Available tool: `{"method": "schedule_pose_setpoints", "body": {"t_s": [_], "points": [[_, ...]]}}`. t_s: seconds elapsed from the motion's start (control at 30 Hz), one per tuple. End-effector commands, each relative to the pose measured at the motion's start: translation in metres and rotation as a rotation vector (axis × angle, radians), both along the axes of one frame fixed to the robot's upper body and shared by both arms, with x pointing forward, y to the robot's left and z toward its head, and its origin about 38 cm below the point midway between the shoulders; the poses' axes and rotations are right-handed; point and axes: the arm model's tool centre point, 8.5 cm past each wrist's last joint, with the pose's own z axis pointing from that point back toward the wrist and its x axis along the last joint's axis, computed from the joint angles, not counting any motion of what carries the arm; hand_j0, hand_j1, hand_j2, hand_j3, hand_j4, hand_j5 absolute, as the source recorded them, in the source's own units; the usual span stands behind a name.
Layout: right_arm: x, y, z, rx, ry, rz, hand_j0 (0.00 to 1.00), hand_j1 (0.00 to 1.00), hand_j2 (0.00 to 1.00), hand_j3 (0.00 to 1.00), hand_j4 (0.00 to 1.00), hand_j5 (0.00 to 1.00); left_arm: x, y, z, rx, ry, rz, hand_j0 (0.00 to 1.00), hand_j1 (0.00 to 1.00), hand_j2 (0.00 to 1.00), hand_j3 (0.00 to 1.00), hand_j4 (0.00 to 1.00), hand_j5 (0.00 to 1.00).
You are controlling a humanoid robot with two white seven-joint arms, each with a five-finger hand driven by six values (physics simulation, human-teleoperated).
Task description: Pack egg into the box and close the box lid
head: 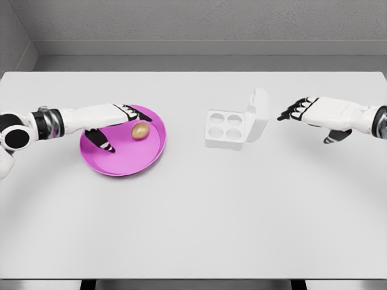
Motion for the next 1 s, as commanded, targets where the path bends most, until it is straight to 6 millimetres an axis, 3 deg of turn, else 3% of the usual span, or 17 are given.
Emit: {"method": "schedule_pose_setpoints", "body": {"t_s": [0.0, 0.17, 0.3, 0.5, 0.6, 0.97], "points": [[0.001, -0.001, -0.004, 0.001, 0.01, -0.011, 1.0, 1.0, 1.0, 1.0, 1.0, 1.0, -0.001, -0.005, -0.003, 0.001, 0.009, -0.012, 0.92, 0.92, 0.92, 0.92, 0.92, 0.92], [0.002, 0.001, -0.006, 0.004, 0.011, -0.007, 1.0, 1.0, 1.0, 1.0, 1.0, 1.0, 0.003, -0.013, 0.001, 0.009, -0.005, -0.025, 0.92, 0.92, 0.92, 0.92, 0.92, 0.92], [0.002, 0.002, -0.006, 0.001, 0.011, -0.006, 1.0, 1.0, 1.0, 1.0, 1.0, 1.0, 0.003, -0.032, -0.004, 0.019, -0.001, -0.065, 0.92, 0.92, 0.92, 0.92, 0.92, 0.92], [0.002, 0.004, -0.007, 0.004, 0.012, -0.003, 1.0, 1.0, 1.0, 1.0, 1.0, 1.0, 0.003, -0.032, -0.004, 0.022, -0.001, -0.065, 0.92, 0.92, 0.92, 0.92, 0.92, 0.92], [0.002, 0.004, -0.007, 0.004, 0.012, -0.003, 1.0, 1.0, 1.0, 1.0, 1.0, 1.0, 0.004, -0.032, -0.003, 0.025, -0.005, -0.065, 0.86, 0.86, 0.86, 0.86, 0.86, 0.86], [0.002, 0.004, -0.007, 0.004, 0.012, -0.002, 1.0, 1.0, 1.0, 1.0, 1.0, 1.0, 0.015, -0.034, -0.004, 0.041, -0.004, -0.044, 0.86, 0.86, 0.86, 0.86, 0.86, 0.86]]}}
